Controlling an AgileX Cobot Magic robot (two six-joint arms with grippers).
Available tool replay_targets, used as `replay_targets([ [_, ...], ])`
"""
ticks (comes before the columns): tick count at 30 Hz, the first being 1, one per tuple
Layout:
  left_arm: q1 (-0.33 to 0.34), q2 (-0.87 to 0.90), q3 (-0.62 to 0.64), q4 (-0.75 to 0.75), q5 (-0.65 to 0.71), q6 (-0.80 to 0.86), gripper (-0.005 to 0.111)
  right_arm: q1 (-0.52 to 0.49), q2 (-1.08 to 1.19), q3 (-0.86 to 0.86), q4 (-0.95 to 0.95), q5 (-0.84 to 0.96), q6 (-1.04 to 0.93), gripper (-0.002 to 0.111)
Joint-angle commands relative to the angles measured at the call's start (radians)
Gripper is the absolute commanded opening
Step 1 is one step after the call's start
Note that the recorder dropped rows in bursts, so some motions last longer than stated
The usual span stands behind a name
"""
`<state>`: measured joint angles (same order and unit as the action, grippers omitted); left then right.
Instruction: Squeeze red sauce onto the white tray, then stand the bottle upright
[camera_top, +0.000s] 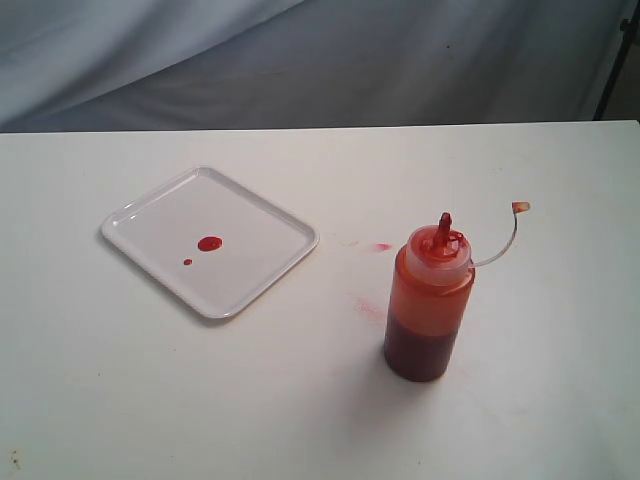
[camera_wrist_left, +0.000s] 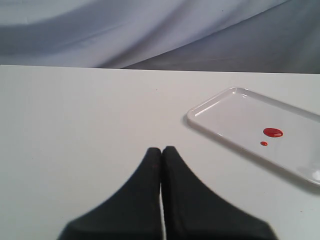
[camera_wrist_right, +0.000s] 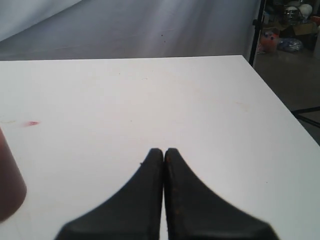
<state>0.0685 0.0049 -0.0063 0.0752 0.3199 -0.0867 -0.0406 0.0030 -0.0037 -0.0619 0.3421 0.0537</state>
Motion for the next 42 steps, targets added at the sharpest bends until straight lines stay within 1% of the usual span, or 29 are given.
replay_targets([
  [1, 0.003, -0.005, 0.006, -0.006, -0.005, -0.002, 0.000, -0.012, -0.003, 0.004, 0.002, -0.001, 0.000, 0.000],
  [6, 0.003, -0.005, 0.006, -0.006, -0.005, -0.002, 0.000, -0.039, -0.003, 0.004, 0.002, -0.001, 0.000, 0.000],
  [18, 0.001, -0.005, 0.006, -0.006, -0.005, -0.002, 0.000, -0.039, -0.003, 0.004, 0.002, -0.001, 0.000, 0.000],
  [22, -0.038, -0.005, 0.006, -0.006, -0.005, -0.002, 0.000, -0.039, -0.003, 0.004, 0.002, -0.001, 0.000, 0.000],
  [25, -0.050, -0.005, 0.006, -0.006, -0.005, -0.002, 0.000, -0.039, -0.003, 0.004, 0.002, -0.001, 0.000, 0.000],
  [42, -0.050, -0.005, 0.006, -0.006, -0.005, -0.002, 0.000, -0.038, -0.003, 0.004, 0.002, -0.001, 0.000, 0.000],
])
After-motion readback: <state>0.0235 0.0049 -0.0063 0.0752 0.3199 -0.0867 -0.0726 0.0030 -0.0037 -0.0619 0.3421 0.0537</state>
